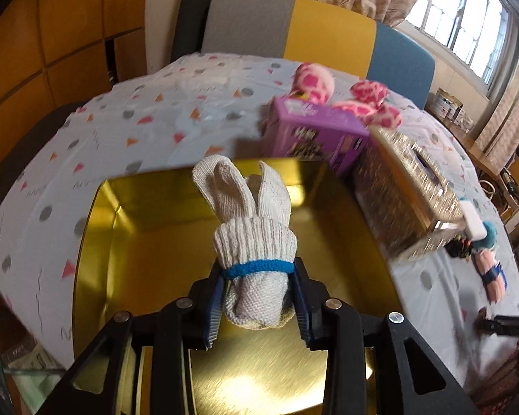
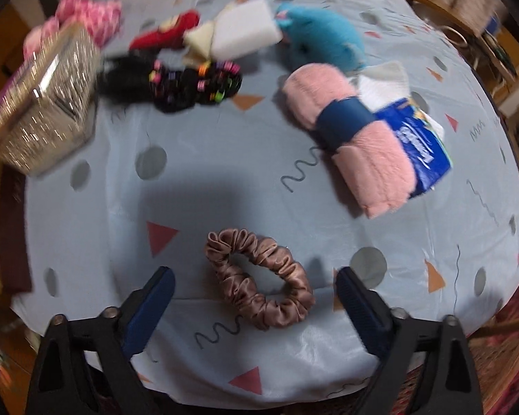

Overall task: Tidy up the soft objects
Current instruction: 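Carry the glove over the gold tray with the left tool while the right tool grasps the brown scrunchie, then lower the glove into the gold tray and open the left tool, then carry the brown scrunchie into the gold tray and open the right tool, then move the left tool to the red Santa sock and grasp it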

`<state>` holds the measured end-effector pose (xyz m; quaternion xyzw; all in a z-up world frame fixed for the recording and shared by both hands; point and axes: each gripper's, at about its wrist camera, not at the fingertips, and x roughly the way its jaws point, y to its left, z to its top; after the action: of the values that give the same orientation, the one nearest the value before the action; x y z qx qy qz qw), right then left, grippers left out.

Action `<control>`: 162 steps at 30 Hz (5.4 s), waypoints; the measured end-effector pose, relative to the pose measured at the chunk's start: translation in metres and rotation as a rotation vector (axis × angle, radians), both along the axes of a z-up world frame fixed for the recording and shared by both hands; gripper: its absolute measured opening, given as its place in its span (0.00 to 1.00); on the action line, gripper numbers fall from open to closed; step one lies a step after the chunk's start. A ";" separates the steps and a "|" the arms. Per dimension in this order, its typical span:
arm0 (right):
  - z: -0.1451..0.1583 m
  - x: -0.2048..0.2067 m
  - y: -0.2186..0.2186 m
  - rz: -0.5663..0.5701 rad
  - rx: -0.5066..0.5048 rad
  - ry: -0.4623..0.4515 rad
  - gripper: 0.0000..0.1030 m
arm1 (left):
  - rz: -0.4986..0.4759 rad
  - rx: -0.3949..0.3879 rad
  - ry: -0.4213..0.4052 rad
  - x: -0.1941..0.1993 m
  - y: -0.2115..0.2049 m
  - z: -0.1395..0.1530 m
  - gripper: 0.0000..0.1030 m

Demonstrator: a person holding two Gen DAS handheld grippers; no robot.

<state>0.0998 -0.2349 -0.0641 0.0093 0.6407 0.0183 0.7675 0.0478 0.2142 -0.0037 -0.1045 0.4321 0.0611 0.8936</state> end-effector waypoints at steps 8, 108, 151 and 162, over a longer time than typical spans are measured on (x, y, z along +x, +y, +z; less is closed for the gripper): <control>-0.013 0.005 0.010 0.063 -0.039 0.069 0.46 | 0.060 0.000 0.073 -0.028 0.023 -0.033 0.35; 0.053 0.023 0.405 0.619 0.357 -0.249 0.61 | 0.333 0.205 -0.124 -0.129 0.049 0.033 0.86; 0.109 0.027 0.104 0.165 0.115 -0.619 0.61 | -0.099 0.206 -0.149 -0.057 -0.068 0.050 0.91; 0.069 0.053 -0.028 -0.187 0.112 -0.555 0.61 | -0.421 0.223 -0.177 0.040 -0.174 0.091 0.66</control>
<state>0.1529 -0.2633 0.0049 0.1053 0.4009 -0.0155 0.9099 0.0877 0.0401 0.0870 0.0822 0.3552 -0.0886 0.9269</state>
